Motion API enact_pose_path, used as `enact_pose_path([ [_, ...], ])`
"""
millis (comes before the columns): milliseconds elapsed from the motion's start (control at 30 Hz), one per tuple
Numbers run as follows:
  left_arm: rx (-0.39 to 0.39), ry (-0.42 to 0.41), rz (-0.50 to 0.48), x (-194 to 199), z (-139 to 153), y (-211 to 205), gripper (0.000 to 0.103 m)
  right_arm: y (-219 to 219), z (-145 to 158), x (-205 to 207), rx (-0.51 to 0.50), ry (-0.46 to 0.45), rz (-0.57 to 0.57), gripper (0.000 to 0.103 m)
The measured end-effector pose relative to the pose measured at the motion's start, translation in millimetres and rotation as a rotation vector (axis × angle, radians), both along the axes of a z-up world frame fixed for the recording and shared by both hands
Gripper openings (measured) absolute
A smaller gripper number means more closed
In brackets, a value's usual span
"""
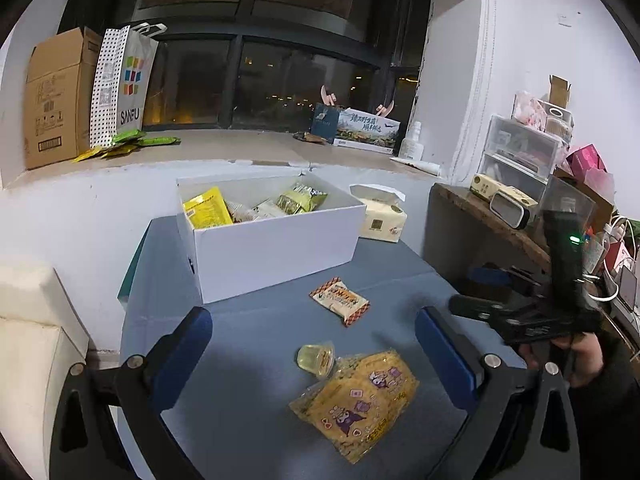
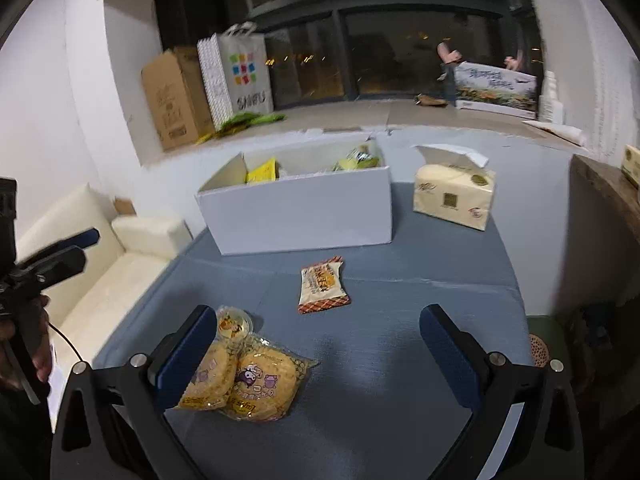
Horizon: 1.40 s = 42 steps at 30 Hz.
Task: Organize snacks
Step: 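Grasp the orange-checked pastry packet with the right gripper while the left grasps a jelly cup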
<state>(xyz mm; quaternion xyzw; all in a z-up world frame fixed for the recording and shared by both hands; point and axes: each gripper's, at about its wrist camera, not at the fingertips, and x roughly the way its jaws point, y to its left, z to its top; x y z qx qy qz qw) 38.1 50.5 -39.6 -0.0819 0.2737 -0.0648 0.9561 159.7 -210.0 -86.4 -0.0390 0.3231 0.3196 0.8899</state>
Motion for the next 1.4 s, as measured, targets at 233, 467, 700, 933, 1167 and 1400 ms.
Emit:
enact_pose_path([
  [233,0.006,0.043,0.004,1.6,-15.6,1.2,0.103,50.9,-30.2,47.9,-0.145,0.046,0.073,0.103],
  [467,0.011,0.100,0.016,4.5,-33.5,11.6,0.103,106.1,-81.9,104.4,-0.289,0.133,0.143,0.099],
  [700,0.001,0.151,0.024,9.2,-52.2,14.7,0.103,118.5,-103.5,121.0,-0.330,0.158,0.166,0.051],
  [933,-0.005,0.183,-0.043,19.8,-62.0,3.4,0.103,92.7,-78.8,101.8,-0.220,0.140,0.154,0.050],
  [1167,-0.017,0.255,-0.117,52.2,-77.7,-15.2,0.103,34.2,-16.7,44.5,-0.004,0.028,0.115,0.050],
  [1400,0.009,0.322,-0.152,97.2,-99.7,-22.1,0.103,-10.0,13.8,-6.8,0.119,-0.053,0.086,0.050],
])
